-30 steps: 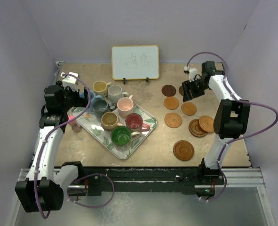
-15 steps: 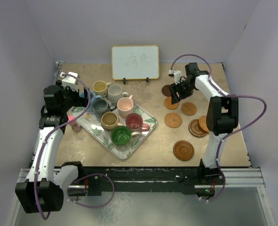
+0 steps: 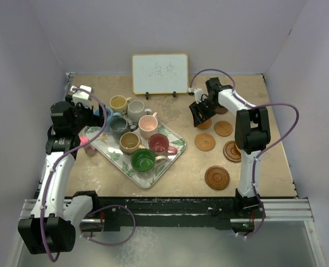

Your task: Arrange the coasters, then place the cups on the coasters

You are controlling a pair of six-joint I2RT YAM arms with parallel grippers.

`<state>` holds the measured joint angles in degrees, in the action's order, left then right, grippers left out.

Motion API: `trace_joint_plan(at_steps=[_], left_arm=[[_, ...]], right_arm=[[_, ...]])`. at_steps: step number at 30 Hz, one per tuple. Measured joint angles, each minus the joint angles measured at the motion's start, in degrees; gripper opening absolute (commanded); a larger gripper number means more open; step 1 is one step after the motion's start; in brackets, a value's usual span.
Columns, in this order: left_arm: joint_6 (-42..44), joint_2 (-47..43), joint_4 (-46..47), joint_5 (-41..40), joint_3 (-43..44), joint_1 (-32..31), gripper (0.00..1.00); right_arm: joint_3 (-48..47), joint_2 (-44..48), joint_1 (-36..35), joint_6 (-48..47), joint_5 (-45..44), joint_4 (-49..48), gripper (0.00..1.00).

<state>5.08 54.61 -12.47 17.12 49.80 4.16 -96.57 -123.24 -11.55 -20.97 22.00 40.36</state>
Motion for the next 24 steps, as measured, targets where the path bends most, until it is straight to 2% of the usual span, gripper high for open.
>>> trace_joint_plan(at_steps=[16, 24], left_arm=[[0.0, -0.4, 0.0, 0.0, 0.0, 0.0, 0.99], [-0.2, -0.6, 0.0, 0.0, -0.2, 0.0, 0.98]], right_arm=[[10.3, 6.3, -1.6, 0.1, 1.4, -3.6, 0.60], [11.1, 6.7, -1.7, 0.4, 1.5, -4.1, 0.59]])
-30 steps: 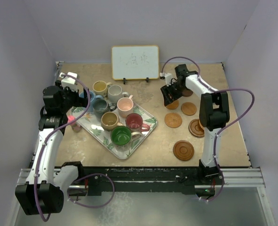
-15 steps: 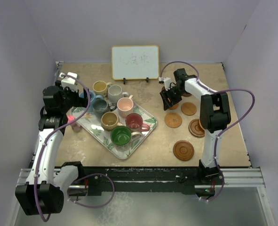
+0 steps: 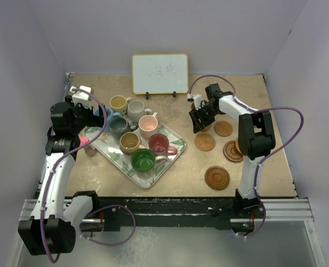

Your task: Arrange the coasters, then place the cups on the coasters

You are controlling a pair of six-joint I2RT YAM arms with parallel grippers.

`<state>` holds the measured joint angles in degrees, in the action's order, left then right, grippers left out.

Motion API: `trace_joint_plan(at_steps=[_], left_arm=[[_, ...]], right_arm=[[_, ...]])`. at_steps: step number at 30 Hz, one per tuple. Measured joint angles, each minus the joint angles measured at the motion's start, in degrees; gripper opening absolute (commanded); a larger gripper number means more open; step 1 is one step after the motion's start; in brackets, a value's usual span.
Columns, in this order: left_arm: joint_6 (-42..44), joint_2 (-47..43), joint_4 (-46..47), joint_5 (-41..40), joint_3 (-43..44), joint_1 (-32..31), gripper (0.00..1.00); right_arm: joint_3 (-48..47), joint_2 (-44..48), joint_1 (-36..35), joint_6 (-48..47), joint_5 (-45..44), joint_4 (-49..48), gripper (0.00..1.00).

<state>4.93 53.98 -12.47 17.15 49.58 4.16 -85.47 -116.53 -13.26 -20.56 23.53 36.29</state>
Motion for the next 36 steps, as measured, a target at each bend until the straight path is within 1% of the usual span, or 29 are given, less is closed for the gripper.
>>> trace_joint_plan(at_steps=[4, 8, 12, 16, 21, 26, 29, 36], left_arm=[[0.0, 0.0, 0.0, 0.0, -0.2, 0.0, 0.98], [0.0, 0.0, 0.0, 0.0, -0.4, 0.0, 0.98], [0.0, 0.0, 0.0, 0.0, -0.5, 0.0, 0.98], [0.0, 0.0, 0.0, 0.0, -0.5, 0.0, 0.98], [0.0, 0.0, 0.0, 0.0, -0.5, 0.0, 0.98], [0.0, 0.0, 0.0, 0.0, -0.5, 0.0, 0.98], [0.0, 0.0, 0.0, 0.0, -0.5, 0.0, 0.98], [0.0, 0.0, 0.0, 0.0, -0.5, 0.0, 0.98]], right_arm=[[-0.1, 0.0, 0.0, 0.0, 0.1, 0.2, 0.60], [-1.1, -0.1, -0.1, 0.6, 0.6, 2.6, 0.61], [-4.2, -0.1, 0.0, 1.2, 1.7, 4.8, 0.62], [-6.1, 0.4, 1.0, 1.6, 2.1, 4.9, 0.62], [-5.7, 2.3, 4.9, 1.4, 2.7, 5.7, 0.62], [-2.4, 5.2, 11.3, 0.0, 2.5, 6.0, 0.62], [-0.8, 5.3, 14.0, -0.8, 1.8, 6.0, 0.62], [1.4, 4.3, 14.4, -1.4, 0.9, 5.3, 0.61]])
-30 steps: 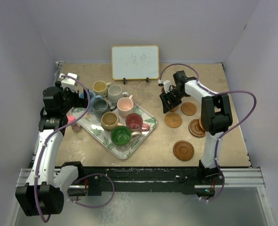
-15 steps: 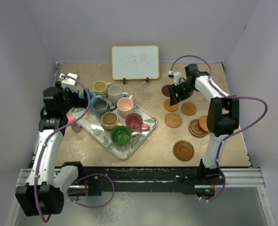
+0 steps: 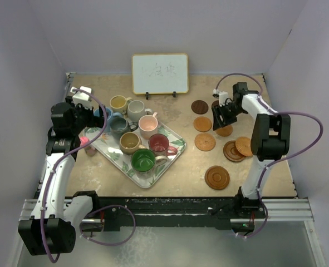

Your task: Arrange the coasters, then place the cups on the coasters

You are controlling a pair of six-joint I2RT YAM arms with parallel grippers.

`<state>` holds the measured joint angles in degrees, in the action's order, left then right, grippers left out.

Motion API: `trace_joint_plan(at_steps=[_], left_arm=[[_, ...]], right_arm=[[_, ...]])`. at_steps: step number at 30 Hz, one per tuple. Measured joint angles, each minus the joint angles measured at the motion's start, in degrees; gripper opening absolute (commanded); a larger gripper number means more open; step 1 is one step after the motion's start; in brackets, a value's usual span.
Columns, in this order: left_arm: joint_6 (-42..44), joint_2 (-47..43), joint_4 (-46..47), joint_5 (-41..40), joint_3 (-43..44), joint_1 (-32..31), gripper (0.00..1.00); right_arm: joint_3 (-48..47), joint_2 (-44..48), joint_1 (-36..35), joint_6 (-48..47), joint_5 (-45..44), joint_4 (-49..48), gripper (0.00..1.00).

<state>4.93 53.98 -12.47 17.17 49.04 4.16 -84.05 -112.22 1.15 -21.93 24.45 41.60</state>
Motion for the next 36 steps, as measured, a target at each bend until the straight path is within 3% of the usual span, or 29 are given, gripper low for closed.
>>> trace_joint_plan(at_steps=[36], left_arm=[[0.0, 0.8, 0.0, 0.0, 0.0, 0.0, 0.98]], right_arm=[[-8.4, -8.6, 0.4, 2.7, -6.0, -5.4, 0.61]])
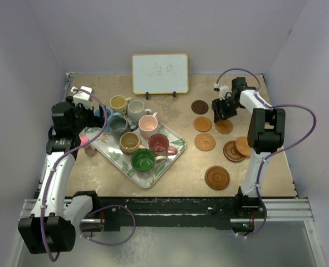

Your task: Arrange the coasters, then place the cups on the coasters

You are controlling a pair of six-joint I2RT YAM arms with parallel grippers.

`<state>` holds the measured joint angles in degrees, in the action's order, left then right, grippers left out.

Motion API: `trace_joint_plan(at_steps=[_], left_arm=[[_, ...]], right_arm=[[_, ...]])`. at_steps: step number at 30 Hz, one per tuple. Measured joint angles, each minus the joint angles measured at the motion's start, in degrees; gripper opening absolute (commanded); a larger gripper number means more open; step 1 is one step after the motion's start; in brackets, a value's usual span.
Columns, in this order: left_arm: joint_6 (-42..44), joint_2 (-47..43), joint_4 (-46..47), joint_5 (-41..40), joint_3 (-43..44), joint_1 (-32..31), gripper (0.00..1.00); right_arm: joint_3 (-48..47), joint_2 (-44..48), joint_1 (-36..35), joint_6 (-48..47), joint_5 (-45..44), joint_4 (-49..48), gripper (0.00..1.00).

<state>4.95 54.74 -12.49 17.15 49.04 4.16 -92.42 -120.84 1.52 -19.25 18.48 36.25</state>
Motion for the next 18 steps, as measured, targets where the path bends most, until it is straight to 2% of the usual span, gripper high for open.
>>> trace_joint_plan(at_steps=[13, 18], left_arm=[[0.0, -0.1, 0.0, 0.0, 0.0, 0.0, 0.98], [0.0, -0.2, 0.0, 0.0, 0.0, 0.0, 0.98]], right_arm=[[-1.1, -0.6, 0.0, 0.7, 0.1, 0.2, 0.63], [-0.3, 1.9, 0.0, 0.6, 0.5, 1.6, 0.64]])
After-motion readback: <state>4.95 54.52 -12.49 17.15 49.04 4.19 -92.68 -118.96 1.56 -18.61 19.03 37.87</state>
